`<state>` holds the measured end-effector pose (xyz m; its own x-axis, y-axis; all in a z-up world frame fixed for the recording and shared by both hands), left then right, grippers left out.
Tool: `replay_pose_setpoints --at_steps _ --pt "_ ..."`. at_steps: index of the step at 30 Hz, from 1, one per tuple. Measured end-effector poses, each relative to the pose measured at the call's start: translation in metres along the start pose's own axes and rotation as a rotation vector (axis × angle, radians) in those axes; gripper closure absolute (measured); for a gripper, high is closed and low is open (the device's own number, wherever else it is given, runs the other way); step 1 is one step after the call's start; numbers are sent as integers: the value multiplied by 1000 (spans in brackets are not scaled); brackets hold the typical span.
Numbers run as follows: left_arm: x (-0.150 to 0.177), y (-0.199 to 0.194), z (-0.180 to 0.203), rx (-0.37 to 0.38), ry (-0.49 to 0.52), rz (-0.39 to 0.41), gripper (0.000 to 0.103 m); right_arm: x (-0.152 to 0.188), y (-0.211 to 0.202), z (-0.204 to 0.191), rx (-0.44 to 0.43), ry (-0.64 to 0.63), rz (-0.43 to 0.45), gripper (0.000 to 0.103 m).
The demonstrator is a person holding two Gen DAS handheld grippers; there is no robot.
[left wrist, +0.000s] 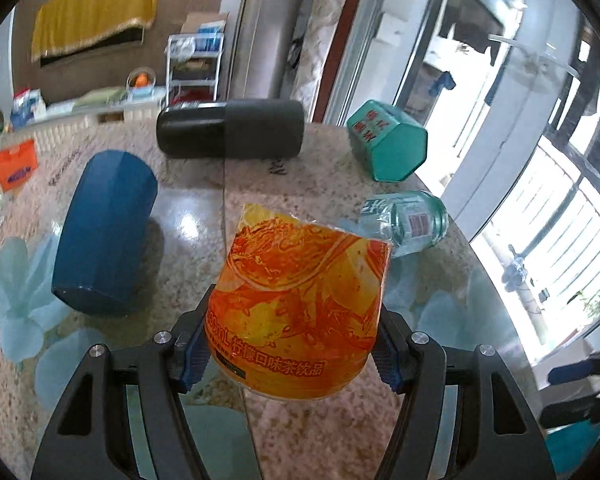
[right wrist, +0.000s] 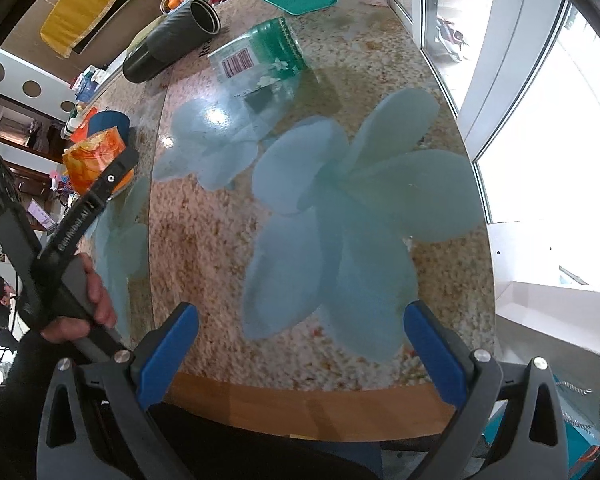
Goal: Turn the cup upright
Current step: 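Lift the orange cup with the left gripper and turn it rim up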
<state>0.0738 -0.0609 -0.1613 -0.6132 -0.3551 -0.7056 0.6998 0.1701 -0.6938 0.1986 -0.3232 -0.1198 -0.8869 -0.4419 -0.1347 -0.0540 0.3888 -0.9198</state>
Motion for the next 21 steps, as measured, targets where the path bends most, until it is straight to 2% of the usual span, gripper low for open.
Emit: replay_pose_setpoints --at_steps 3,9,15,21 --pt "10 6 3 7 -7 2 32 1 1 -3 -7 -15 -2 0" --pt "33 16 0 -38 -2 -15 32 5 3 -3 8 -37 3 0" --pt "40 20 -15 -18 -82 -60 32 6 4 -5 4 -34 10 0" --pt "44 18 -10 -27 -47 -72 31 7 6 -7 6 -35 6 0"
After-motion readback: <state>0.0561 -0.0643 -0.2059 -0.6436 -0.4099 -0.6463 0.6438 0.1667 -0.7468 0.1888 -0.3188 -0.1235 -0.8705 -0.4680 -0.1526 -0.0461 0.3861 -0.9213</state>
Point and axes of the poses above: each gripper's, at about its wrist camera, not at the fingertips, and y roughly the way its jaws point, z to its right, x to its underside, the point moved 5 cm from there along y, roughly the way its jaws point, and after that the axes turned 4 degrees about -x, right-handed, at the moved point
